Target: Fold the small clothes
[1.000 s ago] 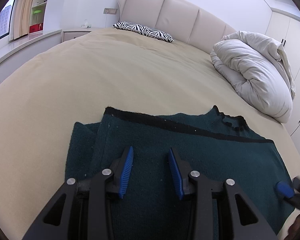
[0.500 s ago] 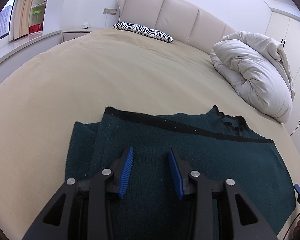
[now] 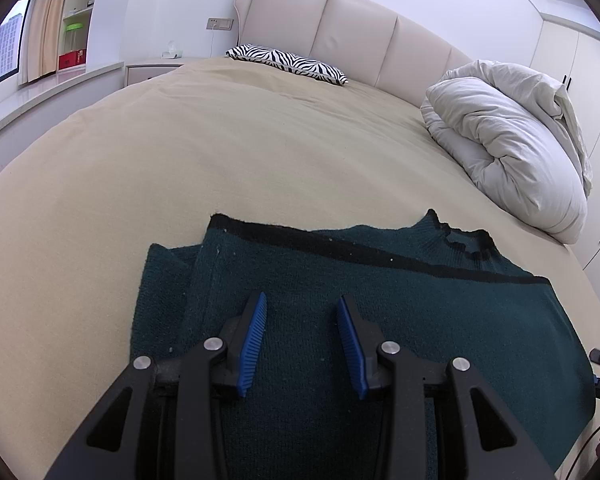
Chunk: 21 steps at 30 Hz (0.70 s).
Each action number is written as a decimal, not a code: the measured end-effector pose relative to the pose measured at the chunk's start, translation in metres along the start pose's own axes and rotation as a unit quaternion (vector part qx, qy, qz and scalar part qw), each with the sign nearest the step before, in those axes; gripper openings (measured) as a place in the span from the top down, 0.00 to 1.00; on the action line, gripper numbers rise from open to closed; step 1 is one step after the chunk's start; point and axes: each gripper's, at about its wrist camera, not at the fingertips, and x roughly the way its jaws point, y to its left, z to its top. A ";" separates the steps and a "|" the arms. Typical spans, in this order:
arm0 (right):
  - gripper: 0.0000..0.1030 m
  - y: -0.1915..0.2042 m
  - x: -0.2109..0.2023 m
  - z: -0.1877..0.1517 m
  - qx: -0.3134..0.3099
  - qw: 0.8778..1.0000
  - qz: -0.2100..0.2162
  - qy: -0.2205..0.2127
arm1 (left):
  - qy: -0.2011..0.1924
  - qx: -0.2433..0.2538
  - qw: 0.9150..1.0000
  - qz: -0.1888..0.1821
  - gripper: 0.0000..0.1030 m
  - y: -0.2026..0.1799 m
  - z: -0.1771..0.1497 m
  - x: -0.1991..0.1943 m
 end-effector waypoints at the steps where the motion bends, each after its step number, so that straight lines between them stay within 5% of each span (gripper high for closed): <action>1: 0.43 0.007 0.005 -0.001 -0.014 1.000 -0.013 0.014 | 0.000 0.000 1.000 0.000 0.61 0.000 0.000 0.000; 3: 0.43 0.017 0.014 -0.002 -0.039 0.998 -0.037 0.029 | 0.000 -0.001 1.000 -0.001 0.61 0.001 0.000 0.000; 11: 0.64 0.015 0.035 -0.003 0.034 0.996 0.038 0.076 | -0.001 -0.003 1.000 -0.004 0.62 0.003 -0.001 0.000; 15: 0.77 0.004 0.046 -0.001 0.066 0.994 0.047 0.073 | -0.001 -0.003 1.000 -0.004 0.62 0.003 -0.001 0.000; 21: 0.81 -0.002 0.029 -0.001 0.075 0.996 0.034 0.031 | -0.001 -0.003 1.000 -0.005 0.61 0.003 -0.001 0.000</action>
